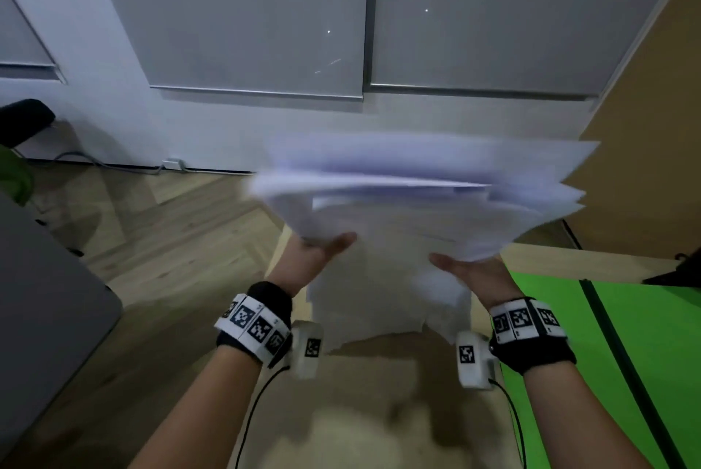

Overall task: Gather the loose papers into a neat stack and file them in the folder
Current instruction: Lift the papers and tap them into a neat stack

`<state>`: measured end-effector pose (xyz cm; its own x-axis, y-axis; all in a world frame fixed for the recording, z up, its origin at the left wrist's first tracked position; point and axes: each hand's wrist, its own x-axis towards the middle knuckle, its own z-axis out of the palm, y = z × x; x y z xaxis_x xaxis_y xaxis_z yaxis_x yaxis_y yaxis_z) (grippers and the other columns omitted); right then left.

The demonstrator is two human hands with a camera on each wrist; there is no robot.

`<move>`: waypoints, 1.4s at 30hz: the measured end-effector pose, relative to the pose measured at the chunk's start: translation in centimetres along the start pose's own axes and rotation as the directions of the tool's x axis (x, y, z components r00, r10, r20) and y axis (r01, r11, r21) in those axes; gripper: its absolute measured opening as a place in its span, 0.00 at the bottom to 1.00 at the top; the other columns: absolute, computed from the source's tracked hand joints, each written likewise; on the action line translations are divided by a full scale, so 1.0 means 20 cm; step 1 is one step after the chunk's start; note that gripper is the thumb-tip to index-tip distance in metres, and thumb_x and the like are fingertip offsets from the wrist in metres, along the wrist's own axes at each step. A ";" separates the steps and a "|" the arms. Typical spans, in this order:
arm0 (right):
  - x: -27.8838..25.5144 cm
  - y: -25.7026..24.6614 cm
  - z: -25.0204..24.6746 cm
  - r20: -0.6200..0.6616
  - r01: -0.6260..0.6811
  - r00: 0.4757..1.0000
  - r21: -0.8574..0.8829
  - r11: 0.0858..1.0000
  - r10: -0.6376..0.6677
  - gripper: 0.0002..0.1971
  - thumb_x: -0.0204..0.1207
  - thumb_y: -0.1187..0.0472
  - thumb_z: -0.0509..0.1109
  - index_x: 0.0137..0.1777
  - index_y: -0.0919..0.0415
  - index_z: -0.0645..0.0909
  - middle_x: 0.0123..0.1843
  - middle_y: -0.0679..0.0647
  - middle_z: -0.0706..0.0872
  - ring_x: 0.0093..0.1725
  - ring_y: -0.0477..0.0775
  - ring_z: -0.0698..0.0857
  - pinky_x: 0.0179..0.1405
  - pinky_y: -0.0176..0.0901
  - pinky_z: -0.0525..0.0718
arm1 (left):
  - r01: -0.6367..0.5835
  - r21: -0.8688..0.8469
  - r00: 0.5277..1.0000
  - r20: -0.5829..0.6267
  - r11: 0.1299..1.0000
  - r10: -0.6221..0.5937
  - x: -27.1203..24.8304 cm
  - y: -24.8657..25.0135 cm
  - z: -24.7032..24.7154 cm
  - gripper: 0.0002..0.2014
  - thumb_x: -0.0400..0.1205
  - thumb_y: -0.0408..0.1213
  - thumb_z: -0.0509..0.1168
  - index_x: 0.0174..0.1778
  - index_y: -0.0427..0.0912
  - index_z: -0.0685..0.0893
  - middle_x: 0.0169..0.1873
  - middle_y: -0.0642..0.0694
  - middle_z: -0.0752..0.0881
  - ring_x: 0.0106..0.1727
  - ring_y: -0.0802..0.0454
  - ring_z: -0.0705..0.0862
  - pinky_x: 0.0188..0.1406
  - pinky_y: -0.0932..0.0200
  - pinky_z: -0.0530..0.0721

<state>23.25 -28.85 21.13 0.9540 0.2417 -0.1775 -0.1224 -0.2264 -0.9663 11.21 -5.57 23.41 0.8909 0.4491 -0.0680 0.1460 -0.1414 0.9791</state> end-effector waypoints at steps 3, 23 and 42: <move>0.00 -0.08 0.08 -0.132 0.130 0.984 0.080 0.988 -0.118 0.19 0.66 0.62 0.80 0.55 0.59 0.80 0.52 0.52 0.84 0.51 0.49 0.82 0.48 0.23 0.76 | 0.017 -0.048 0.999 -0.048 0.999 -0.020 0.01 0.03 0.09 0.19 0.80 0.52 0.67 0.65 0.49 0.82 0.56 0.54 0.88 0.56 0.64 0.86 0.61 0.69 0.81; -0.05 -0.09 0.04 0.128 0.061 0.988 0.202 0.977 -0.088 0.16 0.66 0.69 0.78 0.52 0.54 0.85 0.47 0.44 0.89 0.45 0.38 0.87 0.51 0.34 0.83 | 0.082 -0.070 0.980 0.187 0.994 -0.068 0.08 0.05 -0.15 0.26 0.67 0.30 0.80 0.62 0.44 0.86 0.51 0.54 0.92 0.51 0.61 0.90 0.61 0.62 0.84; -0.07 -0.17 0.09 -0.144 0.391 0.920 0.335 0.857 -0.364 0.05 0.72 0.66 0.73 0.43 0.55 0.86 0.37 0.40 0.92 0.41 0.37 0.89 0.46 0.31 0.86 | -0.092 -0.239 0.996 -0.041 0.967 0.085 0.00 -0.09 0.02 0.17 0.68 0.34 0.81 0.40 0.65 0.90 0.43 0.55 0.93 0.51 0.53 0.91 0.53 0.55 0.88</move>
<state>21.80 -26.76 24.40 0.9619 0.1687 0.2150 0.1765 0.2169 -0.9601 11.18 -5.76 21.64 0.8817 0.4713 0.0230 -0.0434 0.0326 0.9985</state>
